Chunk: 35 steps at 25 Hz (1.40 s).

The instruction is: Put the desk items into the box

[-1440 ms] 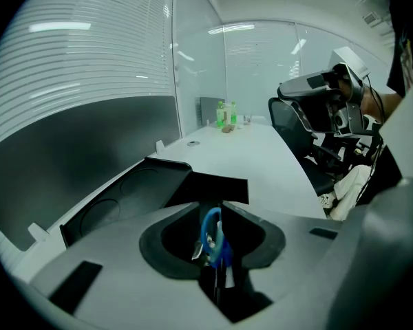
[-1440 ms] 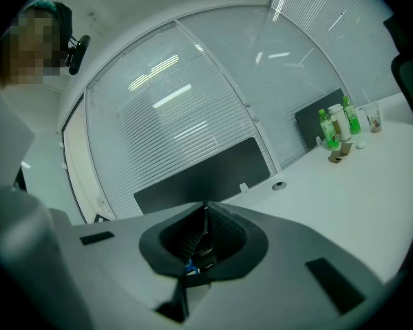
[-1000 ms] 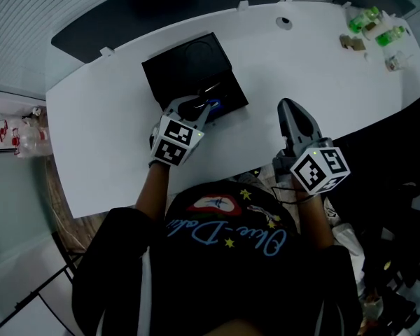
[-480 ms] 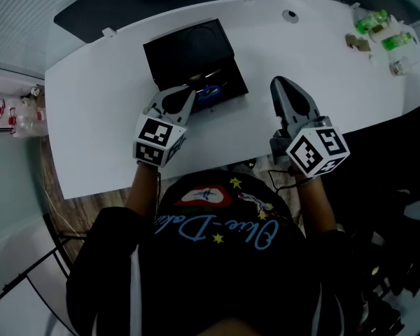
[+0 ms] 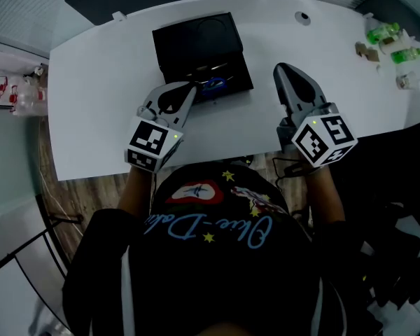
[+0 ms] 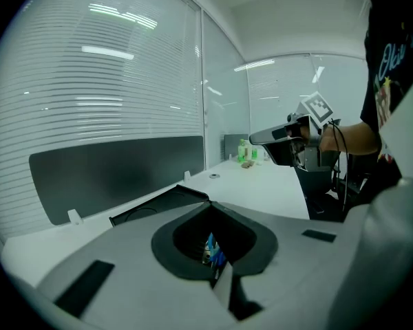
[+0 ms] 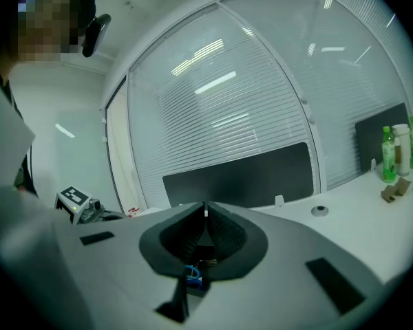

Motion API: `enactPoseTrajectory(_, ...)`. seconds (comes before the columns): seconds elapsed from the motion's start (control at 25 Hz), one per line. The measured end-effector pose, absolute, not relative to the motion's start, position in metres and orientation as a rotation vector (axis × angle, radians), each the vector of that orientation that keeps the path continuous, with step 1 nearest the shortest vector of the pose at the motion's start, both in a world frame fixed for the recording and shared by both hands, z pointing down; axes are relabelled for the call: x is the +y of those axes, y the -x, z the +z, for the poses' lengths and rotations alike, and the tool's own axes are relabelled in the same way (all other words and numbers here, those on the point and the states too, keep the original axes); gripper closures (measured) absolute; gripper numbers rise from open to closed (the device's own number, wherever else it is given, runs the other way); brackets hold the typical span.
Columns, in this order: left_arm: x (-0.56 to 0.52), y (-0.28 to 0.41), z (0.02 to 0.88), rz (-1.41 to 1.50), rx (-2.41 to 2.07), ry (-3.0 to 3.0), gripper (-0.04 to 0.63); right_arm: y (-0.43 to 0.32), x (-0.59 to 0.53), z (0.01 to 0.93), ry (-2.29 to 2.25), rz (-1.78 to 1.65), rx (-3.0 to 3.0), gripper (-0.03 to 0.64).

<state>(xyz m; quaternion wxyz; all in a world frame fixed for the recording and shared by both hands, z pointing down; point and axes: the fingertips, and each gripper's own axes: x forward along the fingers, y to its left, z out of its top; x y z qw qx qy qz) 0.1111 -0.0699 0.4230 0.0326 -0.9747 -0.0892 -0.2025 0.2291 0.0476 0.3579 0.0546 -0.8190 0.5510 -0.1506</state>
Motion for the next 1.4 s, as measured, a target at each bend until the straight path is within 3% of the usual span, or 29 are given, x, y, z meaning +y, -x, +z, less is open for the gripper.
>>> enactPoseTrajectory(0.72,-0.052,-0.098,0.407,-0.61,-0.24,2.991,0.588,-0.19,0.03,0.359,2.309,-0.501,2.23,0.607)
enactPoseTrajectory(1.4,-0.048,-0.1,0.403,-0.603,-0.222,3.025,0.588,-0.197,0.038,0.343,2.286,-0.465,2.208,0.607)
